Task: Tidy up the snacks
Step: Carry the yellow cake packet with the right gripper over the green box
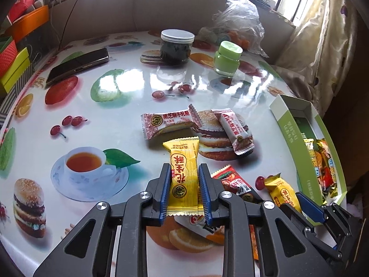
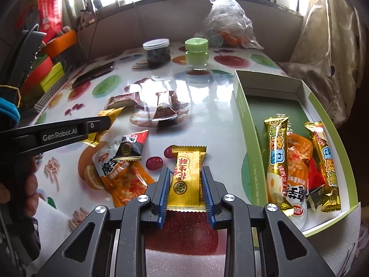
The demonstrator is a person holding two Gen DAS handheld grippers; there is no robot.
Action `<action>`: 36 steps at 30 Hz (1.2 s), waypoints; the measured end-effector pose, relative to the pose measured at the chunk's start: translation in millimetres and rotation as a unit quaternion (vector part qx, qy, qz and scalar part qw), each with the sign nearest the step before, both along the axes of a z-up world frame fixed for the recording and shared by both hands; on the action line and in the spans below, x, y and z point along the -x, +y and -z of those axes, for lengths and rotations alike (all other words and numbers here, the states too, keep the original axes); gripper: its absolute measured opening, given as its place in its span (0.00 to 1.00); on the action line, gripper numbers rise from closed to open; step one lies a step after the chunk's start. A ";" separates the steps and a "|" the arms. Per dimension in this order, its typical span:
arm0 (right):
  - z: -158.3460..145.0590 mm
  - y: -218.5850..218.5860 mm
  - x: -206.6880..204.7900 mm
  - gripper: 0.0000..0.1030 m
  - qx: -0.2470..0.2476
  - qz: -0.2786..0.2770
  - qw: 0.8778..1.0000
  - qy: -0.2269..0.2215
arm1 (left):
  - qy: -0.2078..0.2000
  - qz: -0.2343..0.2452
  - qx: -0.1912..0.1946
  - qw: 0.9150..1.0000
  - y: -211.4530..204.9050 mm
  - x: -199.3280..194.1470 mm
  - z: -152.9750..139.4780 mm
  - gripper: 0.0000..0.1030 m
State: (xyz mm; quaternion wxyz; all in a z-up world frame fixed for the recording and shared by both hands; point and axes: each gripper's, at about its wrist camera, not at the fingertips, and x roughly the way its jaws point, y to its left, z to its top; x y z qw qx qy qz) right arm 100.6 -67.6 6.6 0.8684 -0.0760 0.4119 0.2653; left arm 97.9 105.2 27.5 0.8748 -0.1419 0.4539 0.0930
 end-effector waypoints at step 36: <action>9.7 5.9 1.7 0.22 0.010 -0.006 1.000 0.013 | 0.016 -0.004 0.000 1.000 -1.7 18.3 12.6 0.23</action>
